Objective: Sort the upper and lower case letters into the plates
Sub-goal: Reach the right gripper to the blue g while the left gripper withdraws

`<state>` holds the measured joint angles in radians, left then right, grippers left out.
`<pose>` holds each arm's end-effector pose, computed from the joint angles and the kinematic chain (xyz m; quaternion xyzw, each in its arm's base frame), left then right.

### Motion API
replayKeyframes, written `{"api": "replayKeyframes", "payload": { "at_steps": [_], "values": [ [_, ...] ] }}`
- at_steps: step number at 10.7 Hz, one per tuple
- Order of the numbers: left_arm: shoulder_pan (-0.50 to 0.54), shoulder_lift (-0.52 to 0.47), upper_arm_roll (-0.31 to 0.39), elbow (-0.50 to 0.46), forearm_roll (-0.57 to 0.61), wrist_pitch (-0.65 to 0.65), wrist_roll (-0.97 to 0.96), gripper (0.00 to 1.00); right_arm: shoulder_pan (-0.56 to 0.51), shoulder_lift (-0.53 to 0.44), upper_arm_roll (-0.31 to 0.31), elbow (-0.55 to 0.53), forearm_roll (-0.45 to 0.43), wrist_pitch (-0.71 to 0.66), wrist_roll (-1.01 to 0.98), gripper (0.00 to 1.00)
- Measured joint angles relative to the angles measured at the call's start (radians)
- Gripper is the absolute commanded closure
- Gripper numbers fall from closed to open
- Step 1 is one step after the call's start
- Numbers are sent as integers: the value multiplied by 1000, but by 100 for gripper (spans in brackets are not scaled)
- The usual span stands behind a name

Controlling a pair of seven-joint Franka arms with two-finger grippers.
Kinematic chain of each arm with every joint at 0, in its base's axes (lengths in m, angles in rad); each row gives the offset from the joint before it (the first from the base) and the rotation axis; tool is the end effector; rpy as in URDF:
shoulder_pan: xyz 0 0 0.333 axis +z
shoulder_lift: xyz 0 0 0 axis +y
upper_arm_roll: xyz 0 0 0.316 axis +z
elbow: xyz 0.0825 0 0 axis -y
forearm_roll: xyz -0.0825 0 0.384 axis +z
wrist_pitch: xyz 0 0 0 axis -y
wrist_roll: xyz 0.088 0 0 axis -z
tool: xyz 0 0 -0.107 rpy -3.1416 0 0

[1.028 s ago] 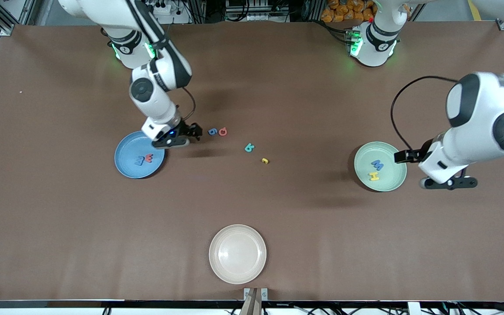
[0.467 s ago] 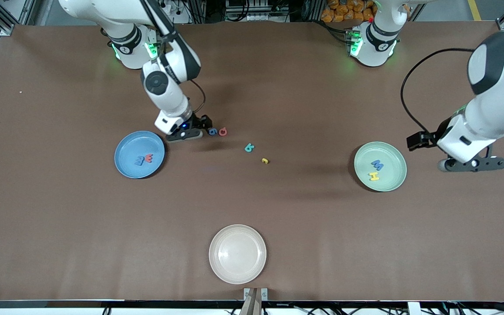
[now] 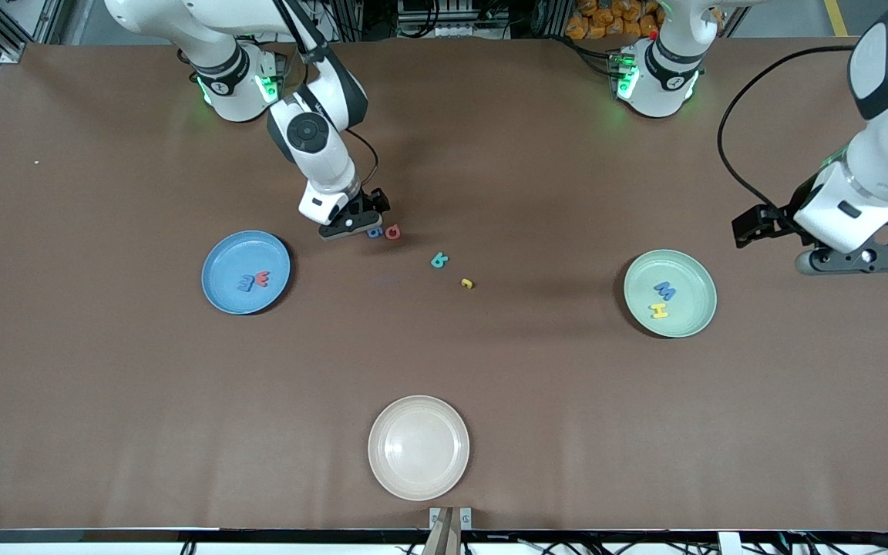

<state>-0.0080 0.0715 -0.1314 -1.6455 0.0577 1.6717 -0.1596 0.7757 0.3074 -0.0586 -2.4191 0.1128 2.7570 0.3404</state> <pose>0.5752 -0.0727 0.5576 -0.9994 -0.0066 0.0185 0.0270 0.3775 0.3213 0.1871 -0.9903 -0.1374 -0.0071 0.0194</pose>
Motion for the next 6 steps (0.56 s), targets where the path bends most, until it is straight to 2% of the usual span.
{"api": "replayKeyframes", "payload": {
  "at_steps": [2, 6],
  "values": [
    [0, -24, 0, 0, 0, -13, 0, 0, 0, 27, -7, 27, -79, 0, 64, 0],
    [0, -72, 6, 0, 0, -36, 0, 0, 9, 47, -8, 56, -98, 0, 104, 0]
  ]
}}
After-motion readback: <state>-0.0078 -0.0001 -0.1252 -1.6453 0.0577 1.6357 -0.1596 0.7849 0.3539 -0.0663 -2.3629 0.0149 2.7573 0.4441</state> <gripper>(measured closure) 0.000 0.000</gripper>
